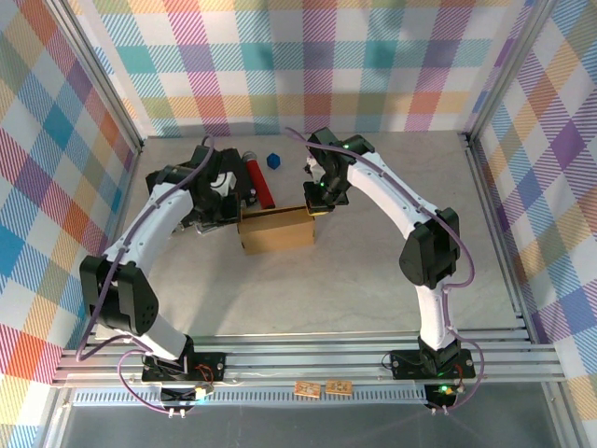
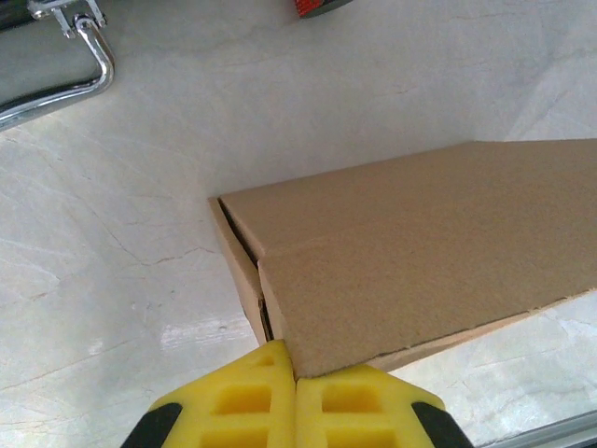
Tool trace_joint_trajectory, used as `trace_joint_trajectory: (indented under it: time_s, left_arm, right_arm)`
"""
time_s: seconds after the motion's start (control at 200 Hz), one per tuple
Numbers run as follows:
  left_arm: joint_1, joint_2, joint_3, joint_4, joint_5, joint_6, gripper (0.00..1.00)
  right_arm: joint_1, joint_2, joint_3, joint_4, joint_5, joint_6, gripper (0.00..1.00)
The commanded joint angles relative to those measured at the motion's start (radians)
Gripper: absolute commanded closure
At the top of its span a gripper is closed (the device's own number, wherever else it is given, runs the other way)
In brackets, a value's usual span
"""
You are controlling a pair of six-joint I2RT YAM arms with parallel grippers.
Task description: Fold the paper box
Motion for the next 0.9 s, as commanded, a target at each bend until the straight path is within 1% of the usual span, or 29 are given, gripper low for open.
trace_joint_trajectory:
  time_s: [0.0, 0.155, 0.32, 0.475, 0.74, 0.825, 0.895]
  left_arm:
    - [-0.003, -0.025, -0.061, 0.03, 0.036, -0.02, 1.0]
    - [-0.015, -0.051, -0.114, 0.068, 0.015, -0.012, 1.0]
    - [-0.04, -0.085, -0.175, 0.116, -0.028, -0.004, 1.0]
    - [-0.076, -0.116, -0.219, 0.144, -0.094, 0.002, 1.0]
    - [-0.116, -0.157, -0.293, 0.192, -0.172, -0.001, 1.0]
    - [-0.126, -0.162, -0.302, 0.194, -0.193, 0.0, 1.0]
    - [-0.134, -0.163, -0.307, 0.193, -0.209, 0.001, 1.0]
  right_arm:
    - [0.021, -0.002, -0.04, 0.025, 0.019, 0.0, 1.0]
    - [0.037, -0.045, -0.111, 0.081, 0.061, -0.016, 1.0]
    - [0.038, -0.088, -0.175, 0.127, 0.078, -0.028, 1.0]
    - [0.039, -0.097, -0.188, 0.134, 0.072, -0.039, 1.0]
    - [0.039, -0.104, -0.168, 0.116, 0.046, -0.027, 1.0]
    - [0.039, -0.112, -0.151, 0.111, 0.033, -0.011, 0.96]
    - [0.035, -0.114, -0.132, 0.096, 0.016, 0.004, 0.91]
